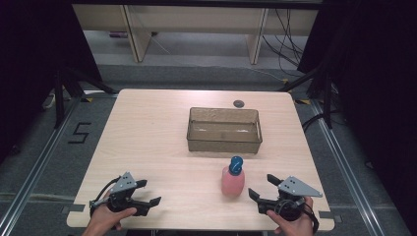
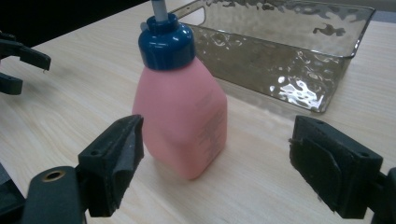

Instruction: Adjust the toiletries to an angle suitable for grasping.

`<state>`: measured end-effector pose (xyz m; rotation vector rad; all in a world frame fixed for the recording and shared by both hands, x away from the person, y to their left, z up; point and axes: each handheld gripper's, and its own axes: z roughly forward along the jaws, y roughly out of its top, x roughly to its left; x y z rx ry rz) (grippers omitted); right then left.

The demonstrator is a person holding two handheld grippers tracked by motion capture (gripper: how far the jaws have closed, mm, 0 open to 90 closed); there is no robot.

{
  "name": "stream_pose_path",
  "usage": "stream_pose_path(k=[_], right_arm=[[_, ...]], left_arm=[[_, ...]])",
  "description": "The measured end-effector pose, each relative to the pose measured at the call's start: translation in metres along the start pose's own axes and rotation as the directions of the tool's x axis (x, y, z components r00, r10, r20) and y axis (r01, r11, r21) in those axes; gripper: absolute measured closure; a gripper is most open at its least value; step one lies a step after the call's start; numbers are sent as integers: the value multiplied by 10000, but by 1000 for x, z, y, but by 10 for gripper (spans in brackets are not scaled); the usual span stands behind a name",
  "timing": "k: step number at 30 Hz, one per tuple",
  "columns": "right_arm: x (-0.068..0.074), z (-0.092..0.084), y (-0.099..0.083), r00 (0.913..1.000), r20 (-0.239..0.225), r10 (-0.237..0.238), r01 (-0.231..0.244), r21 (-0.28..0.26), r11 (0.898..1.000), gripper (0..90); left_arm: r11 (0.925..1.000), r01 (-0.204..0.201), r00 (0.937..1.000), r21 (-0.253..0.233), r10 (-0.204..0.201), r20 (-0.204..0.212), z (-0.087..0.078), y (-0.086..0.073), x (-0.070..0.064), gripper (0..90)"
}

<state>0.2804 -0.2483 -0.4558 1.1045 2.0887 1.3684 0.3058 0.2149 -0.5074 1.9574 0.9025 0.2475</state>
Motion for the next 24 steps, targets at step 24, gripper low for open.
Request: stream_pose_path(k=[24], right_arm=[[10,9,18,9979,-418,-500,487,-334,9983,192]], left_arm=[[10000,15,10000,-23,-15,-33,0,0,0,148]])
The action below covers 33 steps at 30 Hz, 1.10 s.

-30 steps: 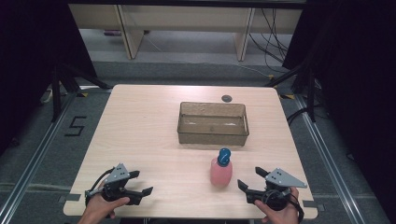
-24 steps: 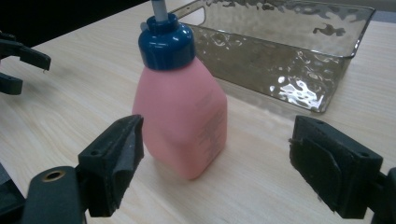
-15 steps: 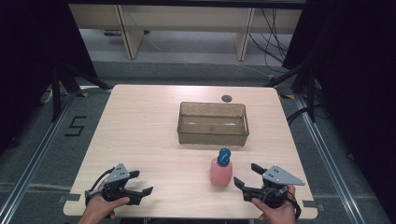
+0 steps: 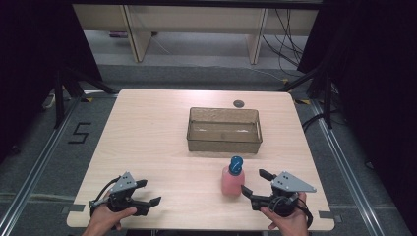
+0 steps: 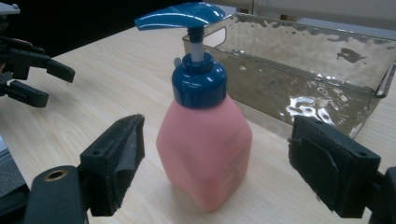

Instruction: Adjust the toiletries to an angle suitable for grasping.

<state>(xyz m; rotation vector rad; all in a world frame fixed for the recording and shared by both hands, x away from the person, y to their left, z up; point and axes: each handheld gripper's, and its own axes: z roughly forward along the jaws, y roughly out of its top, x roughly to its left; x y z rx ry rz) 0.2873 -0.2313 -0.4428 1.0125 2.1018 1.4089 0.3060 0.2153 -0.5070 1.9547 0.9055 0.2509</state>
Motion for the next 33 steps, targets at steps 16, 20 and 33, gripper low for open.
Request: stream_pose_path(k=[16,20,33], right_arm=[[2,18,8,9992,-366,156,-154,61,9999,192],[3,26,9,9971,-560,520,-518,64,9986,194],[-3,39,13,9964,-720,439,-442,-37,9990,217]], left_arm=[[9999,92,10000,-49,-91,40,1,0,-1,148],[10000,55,10000,-23,-54,56,0,0,0,148],[10000,50,10000,-18,-50,-15,1,1,1,148]])
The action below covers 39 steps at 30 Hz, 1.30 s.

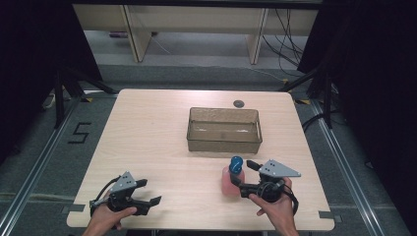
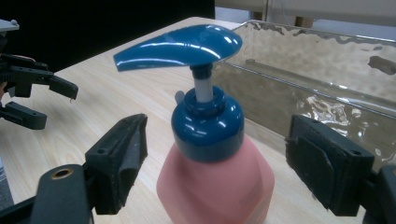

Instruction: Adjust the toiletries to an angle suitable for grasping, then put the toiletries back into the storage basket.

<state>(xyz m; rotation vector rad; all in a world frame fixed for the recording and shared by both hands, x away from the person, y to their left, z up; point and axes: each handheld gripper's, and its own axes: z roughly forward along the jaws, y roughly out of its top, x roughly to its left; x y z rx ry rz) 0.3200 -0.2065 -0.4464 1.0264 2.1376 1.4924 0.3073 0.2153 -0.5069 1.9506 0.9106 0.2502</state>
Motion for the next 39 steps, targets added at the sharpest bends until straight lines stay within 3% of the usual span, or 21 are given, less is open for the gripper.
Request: stream_pose_path(k=[5,6,9,10,12,16,17,20,23,24,25,26,27,28,30,31,32,39], right_arm=[[-4,4,0,10000,-59,40,-40,46,10000,219],[-5,4,1,9997,62,-257,256,27,9997,220],[-3,6,1,9999,-95,-90,91,117,9999,220],[-5,6,1,9991,57,-429,429,40,9991,221],[-3,7,0,10000,-69,-41,42,76,10000,220],[-4,9,1,9998,-171,-132,134,81,9999,221],[-5,10,2,9994,17,-353,353,103,9993,221],[-5,13,2,9994,-242,-234,238,183,9995,222],[-5,14,2,9996,-210,-198,202,193,9996,224],[-3,15,2,9998,-215,10,-5,218,9998,226],[-3,15,2,9998,-215,10,-5,218,9998,226],[-6,17,3,9991,-149,-395,398,211,9990,228],[-4,18,3,9997,-145,-209,213,221,9995,230],[-5,19,4,9991,-225,-359,362,143,9992,232],[-3,20,4,9997,-225,-23,28,232,9997,234],[-3,20,4,9997,-225,-23,28,232,9997,234],[-5,21,5,9991,-163,-395,398,140,9991,238],[-4,22,5,9994,-216,-264,272,357,9990,255]], left_arm=[[10000,35,9999,8,-35,-108,-1,1,0,148],[10000,55,9999,12,-55,-101,0,1,0,148],[10000,83,10000,-39,-83,-41,1,1,0,148],[10000,88,9999,28,-88,-79,0,2,0,148],[9999,92,9999,-81,-92,-88,1,2,-1,148],[10000,80,10000,-43,-79,22,2,2,1,148],[9999,102,9999,-42,-101,10,2,3,1,148],[9998,165,9999,-75,-165,-34,3,3,1,148],[10000,44,10000,60,-44,-41,2,4,1,148],[10000,33,10000,-28,-33,35,3,4,0,148],[10000,33,10000,-28,-33,35,3,4,0,148],[10000,14,9999,-40,-13,124,3,4,1,148],[10000,27,9999,-44,-26,120,2,3,1,148],[10000,3,9999,-35,-2,133,2,3,1,148],[9999,43,9999,-120,-41,94,2,4,0,148],[9999,43,9999,-120,-41,94,2,4,0,148],[10000,-10,9998,-15,10,209,1,4,0,148],[10000,-28,9997,-49,29,224,2,4,-1,148]])
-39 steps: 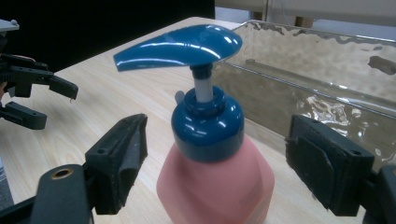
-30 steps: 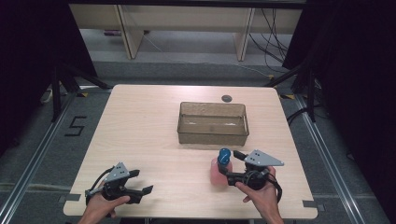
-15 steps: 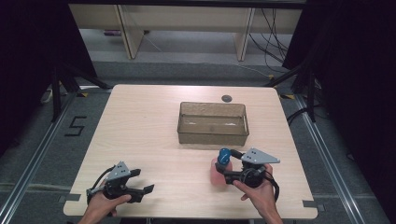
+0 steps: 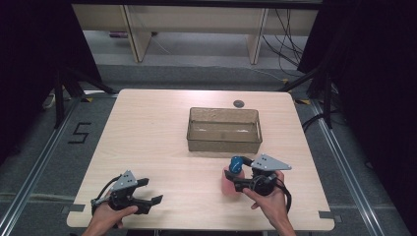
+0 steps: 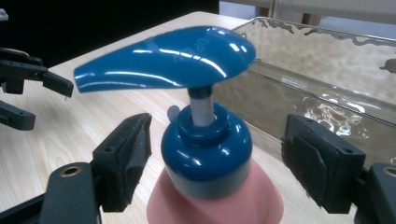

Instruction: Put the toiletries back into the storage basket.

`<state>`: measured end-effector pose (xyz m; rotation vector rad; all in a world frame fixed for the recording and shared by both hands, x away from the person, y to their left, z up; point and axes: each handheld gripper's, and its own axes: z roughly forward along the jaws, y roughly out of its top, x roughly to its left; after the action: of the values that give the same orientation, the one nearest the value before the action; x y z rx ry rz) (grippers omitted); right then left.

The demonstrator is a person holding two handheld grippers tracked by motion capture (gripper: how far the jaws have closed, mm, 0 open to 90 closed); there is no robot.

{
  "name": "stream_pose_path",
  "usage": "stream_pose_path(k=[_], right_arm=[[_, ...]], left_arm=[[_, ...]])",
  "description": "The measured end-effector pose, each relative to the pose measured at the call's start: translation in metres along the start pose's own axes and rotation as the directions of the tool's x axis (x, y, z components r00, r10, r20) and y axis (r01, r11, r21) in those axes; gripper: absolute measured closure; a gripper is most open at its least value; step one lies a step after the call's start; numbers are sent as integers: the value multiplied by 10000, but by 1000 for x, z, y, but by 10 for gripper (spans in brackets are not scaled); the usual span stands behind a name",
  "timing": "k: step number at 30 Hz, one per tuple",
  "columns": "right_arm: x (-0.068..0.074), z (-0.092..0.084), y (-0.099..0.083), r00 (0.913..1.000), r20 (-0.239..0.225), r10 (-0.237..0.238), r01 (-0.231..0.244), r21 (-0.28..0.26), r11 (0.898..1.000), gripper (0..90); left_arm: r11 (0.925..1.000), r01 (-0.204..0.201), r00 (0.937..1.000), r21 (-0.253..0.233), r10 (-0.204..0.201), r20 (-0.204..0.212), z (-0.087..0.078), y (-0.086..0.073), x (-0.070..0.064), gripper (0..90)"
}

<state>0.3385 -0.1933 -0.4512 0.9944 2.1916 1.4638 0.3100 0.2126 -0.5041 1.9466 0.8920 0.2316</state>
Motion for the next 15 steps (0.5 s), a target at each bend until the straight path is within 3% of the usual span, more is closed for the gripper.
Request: stream_pose_path(k=[1,3,6,12,14,15], right_arm=[[0,1,-1,9999,-70,99,-100,-38,9999,258],[-1,0,-1,9998,104,-180,180,-15,9998,264],[-1,1,-2,10000,-45,53,-52,77,10000,269],[-4,-1,-5,10000,-59,-11,10,-51,10000,274],[-4,-2,-7,10000,-28,65,-65,-11,10000,279],[-2,-2,-7,9992,-69,389,-389,10,9992,281]], left_arm=[[10000,-17,10000,-18,17,3,0,0,0,148],[10000,10,10000,-43,-10,-3,1,-1,0,148],[10000,-26,10000,15,26,-91,0,0,0,148],[10000,41,10000,32,-41,-5,3,3,1,148],[10000,-36,10000,48,36,7,5,3,1,148],[10000,-46,10000,57,46,14,5,3,0,148]])
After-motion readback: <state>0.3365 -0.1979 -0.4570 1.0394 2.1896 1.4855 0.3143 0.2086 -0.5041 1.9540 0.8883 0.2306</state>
